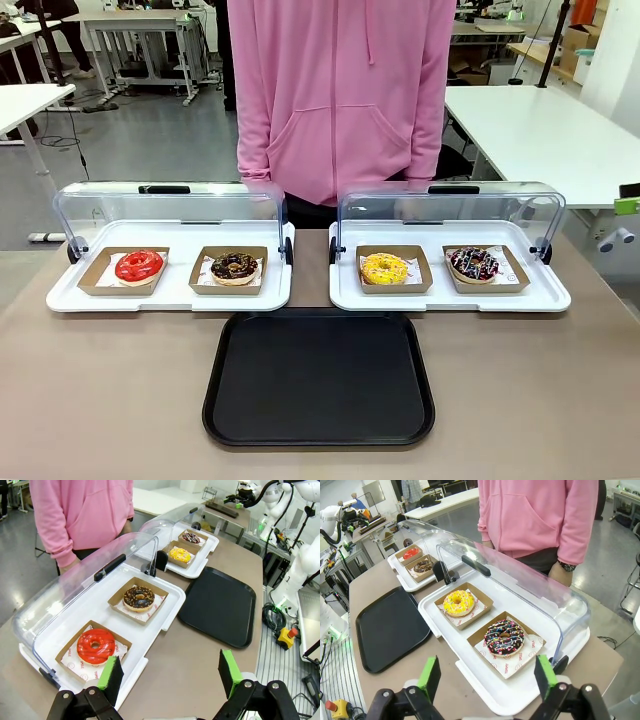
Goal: Move the fourth donut from the left to the tray.
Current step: Pick up the Paper togo box containing the Donut indicated by the person and place it on the Handle tray.
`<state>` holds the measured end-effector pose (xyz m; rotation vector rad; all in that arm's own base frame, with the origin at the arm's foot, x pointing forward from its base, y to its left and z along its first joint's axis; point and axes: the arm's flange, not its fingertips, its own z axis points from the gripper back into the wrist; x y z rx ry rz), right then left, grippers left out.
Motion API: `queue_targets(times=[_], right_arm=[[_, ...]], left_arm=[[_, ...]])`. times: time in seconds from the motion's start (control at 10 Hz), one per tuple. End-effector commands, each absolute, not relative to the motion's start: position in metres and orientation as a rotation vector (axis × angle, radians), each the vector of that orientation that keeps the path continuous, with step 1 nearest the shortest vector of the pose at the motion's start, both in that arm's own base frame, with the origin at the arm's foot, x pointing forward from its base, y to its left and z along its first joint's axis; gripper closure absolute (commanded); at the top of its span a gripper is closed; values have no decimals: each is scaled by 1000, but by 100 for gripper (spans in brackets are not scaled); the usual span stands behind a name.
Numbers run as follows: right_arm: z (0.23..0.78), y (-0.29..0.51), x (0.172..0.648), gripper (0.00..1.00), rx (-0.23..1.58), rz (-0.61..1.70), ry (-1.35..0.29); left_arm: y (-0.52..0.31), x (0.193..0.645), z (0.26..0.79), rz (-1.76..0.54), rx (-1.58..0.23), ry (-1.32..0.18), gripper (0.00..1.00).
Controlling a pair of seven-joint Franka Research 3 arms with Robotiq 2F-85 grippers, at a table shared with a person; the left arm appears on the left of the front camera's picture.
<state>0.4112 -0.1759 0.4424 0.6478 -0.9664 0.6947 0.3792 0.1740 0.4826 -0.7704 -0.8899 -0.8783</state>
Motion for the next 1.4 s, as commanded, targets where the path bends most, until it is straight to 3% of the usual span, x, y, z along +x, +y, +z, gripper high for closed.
queue_targets(times=[0.0,1.3], right_arm=[[442,-177,415,0,646,712,-1009],[442,-177,415,0,646,712,-1009]], left_arm=[[177,379,482,-903,-771,-900,0],[177,379,482,-903,-771,-900,0]])
